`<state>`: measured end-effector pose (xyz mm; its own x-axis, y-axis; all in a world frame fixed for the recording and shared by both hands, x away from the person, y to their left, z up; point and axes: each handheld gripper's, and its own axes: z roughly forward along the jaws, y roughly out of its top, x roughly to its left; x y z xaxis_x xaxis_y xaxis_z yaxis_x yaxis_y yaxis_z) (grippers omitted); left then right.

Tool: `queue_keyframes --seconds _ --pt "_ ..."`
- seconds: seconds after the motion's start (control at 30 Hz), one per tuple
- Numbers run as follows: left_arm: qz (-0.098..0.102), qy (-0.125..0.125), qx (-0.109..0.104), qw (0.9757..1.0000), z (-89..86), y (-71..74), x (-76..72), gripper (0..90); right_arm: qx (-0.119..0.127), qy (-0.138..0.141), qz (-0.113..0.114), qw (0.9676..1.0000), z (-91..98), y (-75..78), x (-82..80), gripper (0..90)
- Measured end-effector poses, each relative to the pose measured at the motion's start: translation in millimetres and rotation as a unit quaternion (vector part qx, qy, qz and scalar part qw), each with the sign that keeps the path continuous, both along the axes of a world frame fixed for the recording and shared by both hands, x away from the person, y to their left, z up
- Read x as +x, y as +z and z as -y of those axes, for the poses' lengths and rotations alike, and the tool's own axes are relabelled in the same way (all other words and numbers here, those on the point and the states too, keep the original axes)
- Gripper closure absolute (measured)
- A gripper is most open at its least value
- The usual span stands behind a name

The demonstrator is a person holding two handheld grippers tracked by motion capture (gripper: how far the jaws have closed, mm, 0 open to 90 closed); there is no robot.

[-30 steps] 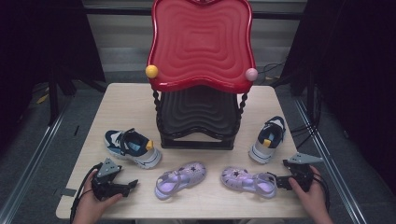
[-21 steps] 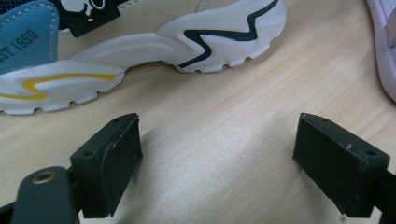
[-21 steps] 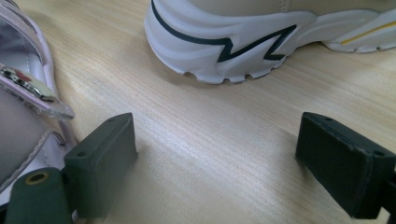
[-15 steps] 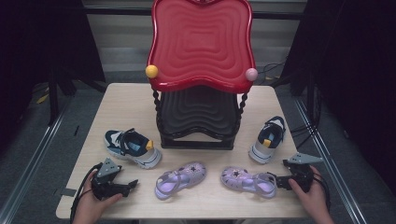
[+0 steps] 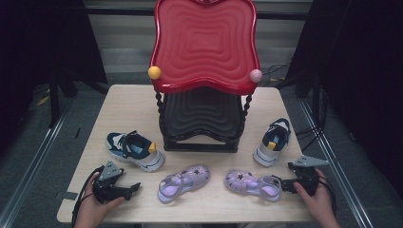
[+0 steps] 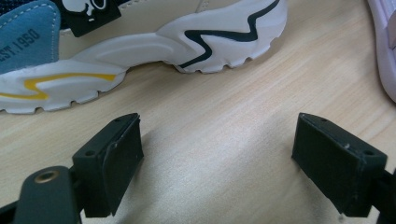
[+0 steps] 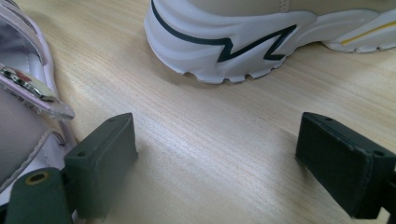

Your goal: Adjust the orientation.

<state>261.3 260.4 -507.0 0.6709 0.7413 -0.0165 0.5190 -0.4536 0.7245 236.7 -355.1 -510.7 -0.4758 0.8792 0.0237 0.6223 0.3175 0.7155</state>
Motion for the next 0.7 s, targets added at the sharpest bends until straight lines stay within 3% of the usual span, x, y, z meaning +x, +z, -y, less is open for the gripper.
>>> queue_keyframes --seconds 0.47,0.7 --pt "-0.019 -0.006 0.003 0.9998 4.7 7.1 -3.5 20.8 0.0 0.0 0.0 1.0 0.0 0.0 0.0 11.4" --pt "-0.014 -0.015 -0.02 0.9996 5.5 19.7 -5.1 22.1 0.0 0.0 0.0 1.0 0.0 0.0 0.0 11.4"
